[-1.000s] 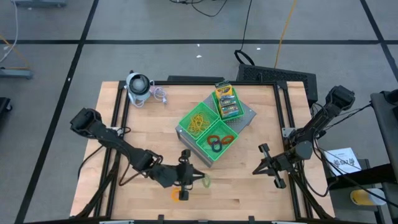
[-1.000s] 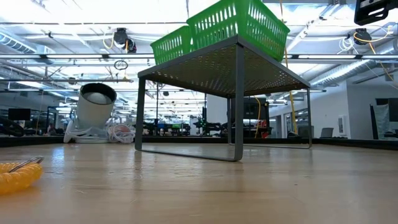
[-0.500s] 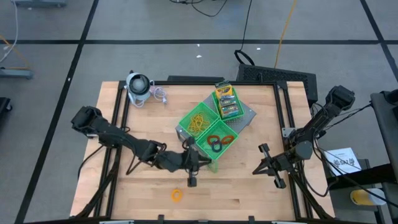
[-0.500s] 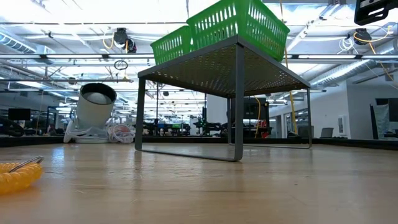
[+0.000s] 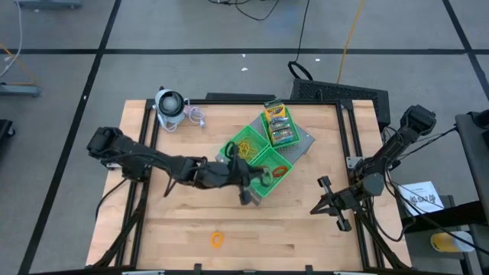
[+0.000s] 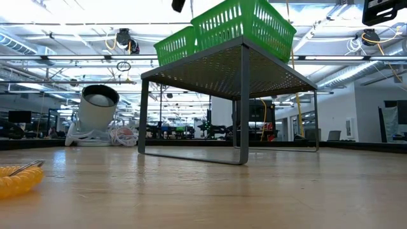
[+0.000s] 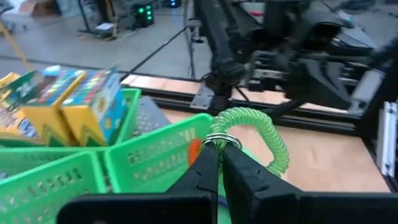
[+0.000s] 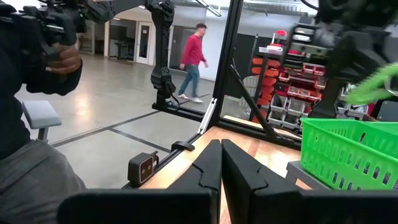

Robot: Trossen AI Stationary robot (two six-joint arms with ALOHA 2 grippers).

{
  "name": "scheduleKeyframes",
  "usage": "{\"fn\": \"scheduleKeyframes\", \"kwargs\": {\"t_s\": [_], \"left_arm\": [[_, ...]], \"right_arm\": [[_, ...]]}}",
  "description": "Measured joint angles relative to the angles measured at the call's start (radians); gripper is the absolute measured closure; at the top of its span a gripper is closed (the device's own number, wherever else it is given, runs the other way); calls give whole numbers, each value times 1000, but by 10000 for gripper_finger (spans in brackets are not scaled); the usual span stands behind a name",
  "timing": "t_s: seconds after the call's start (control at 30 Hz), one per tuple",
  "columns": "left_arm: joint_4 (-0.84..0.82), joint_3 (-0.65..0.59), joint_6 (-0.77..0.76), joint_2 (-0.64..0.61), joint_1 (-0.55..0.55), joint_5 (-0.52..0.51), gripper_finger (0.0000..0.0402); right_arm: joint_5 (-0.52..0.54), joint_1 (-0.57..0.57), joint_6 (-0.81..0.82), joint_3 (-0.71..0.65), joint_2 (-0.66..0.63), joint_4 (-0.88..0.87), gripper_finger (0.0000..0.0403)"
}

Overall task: Pick & Place Office Desk Supplies
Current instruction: Put the green spring keychain into the bottom green bin on the shelf

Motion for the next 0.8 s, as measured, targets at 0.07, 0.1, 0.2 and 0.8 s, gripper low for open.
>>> {"fn": "scheduleKeyframes", "kwargs": {"t_s": [0.07, 0.1, 0.2, 0.8], "left_arm": [[-1, 0, -26, 0, 15, 0, 395], [-1, 0, -38, 0, 21, 0, 394], [-1, 0, -66, 0, 32, 0, 378], [0, 0, -71, 0, 40, 0, 325]], "right_arm": [[0, 0, 0, 0, 0, 0, 403], [0, 0, 0, 0, 0, 0, 403], [0, 0, 0, 0, 0, 0, 403], [0, 0, 0, 0, 0, 0, 403]]}}
